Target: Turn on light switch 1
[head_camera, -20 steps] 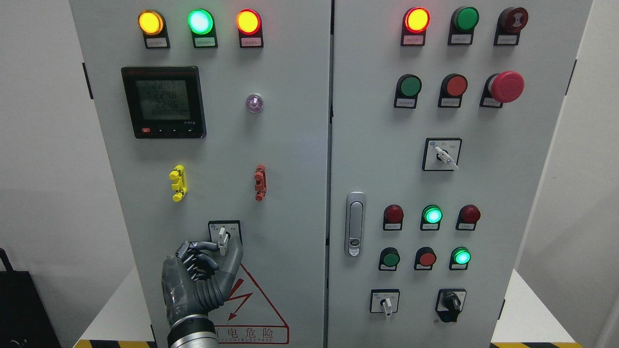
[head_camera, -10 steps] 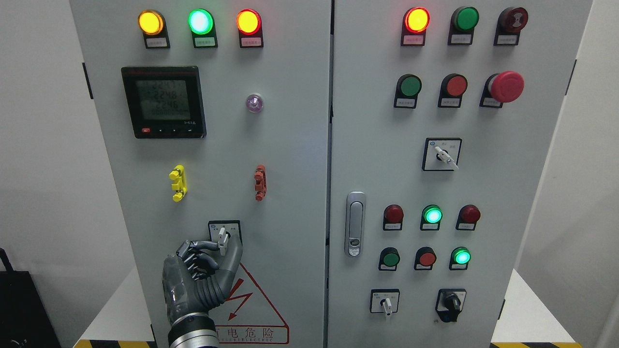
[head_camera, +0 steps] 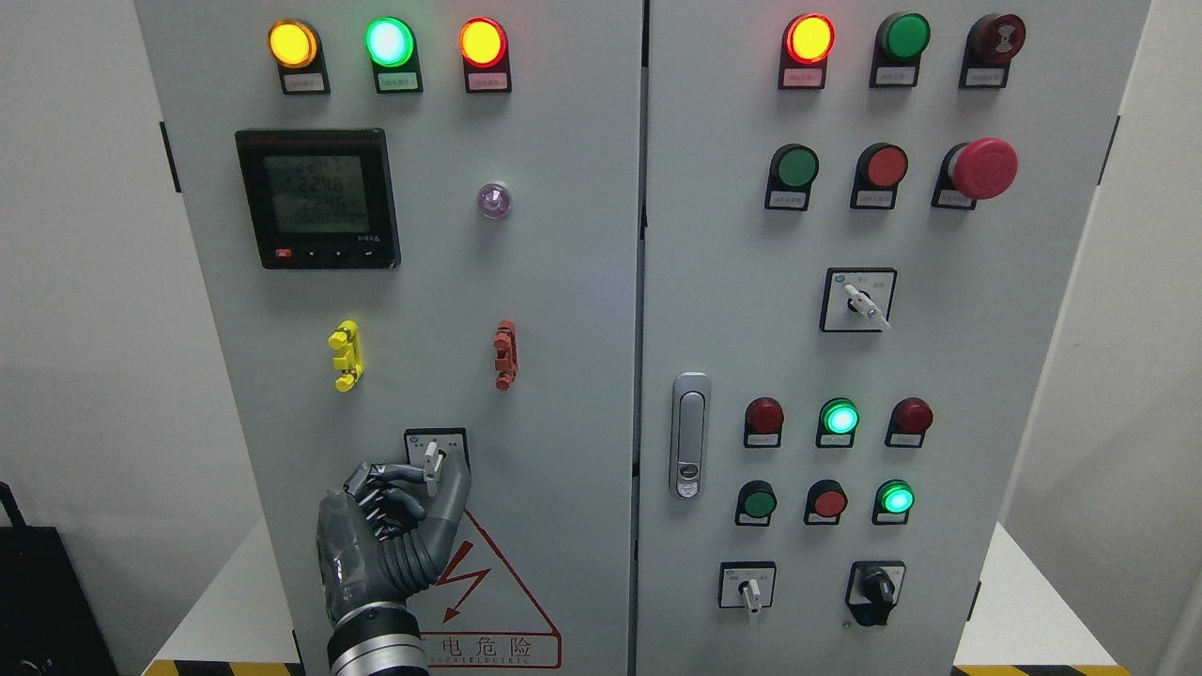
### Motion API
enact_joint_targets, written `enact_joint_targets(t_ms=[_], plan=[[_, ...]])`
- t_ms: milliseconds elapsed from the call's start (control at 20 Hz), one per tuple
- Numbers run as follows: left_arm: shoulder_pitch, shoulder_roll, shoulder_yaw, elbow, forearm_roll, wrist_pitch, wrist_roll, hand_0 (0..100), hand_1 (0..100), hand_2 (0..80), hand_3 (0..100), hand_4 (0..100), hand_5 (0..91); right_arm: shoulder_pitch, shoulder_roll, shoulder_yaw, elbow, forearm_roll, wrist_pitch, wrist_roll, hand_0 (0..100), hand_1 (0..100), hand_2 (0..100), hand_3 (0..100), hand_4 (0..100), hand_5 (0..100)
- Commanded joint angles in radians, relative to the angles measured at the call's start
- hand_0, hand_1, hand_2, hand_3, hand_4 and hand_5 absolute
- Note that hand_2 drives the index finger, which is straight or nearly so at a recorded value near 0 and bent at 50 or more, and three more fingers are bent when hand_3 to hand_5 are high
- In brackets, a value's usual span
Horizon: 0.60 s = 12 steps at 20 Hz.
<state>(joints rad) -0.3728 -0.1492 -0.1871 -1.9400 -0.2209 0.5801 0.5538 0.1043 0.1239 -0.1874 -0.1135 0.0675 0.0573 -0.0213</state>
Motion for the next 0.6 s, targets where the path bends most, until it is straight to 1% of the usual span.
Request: enact_joint_targets(t_ms=[0, 550], plan=[[-0.002, 0.0, 0.0, -0.001, 0.0, 0.001, 0.0, 14, 65, 61.1, 93, 89, 79.5, 0.0, 0.0, -0.001, 0.0, 0.0, -0.001, 0.0, 0, 0, 0, 0, 0, 0], [0.005, 0.002, 0.0, -0.001, 0.0, 0.003, 0.0, 22, 64, 61.6, 94, 90, 80.9, 0.0, 0.0, 0.0, 0.0, 0.0, -0.001, 0.0, 0, 0, 0, 0, 0, 0]])
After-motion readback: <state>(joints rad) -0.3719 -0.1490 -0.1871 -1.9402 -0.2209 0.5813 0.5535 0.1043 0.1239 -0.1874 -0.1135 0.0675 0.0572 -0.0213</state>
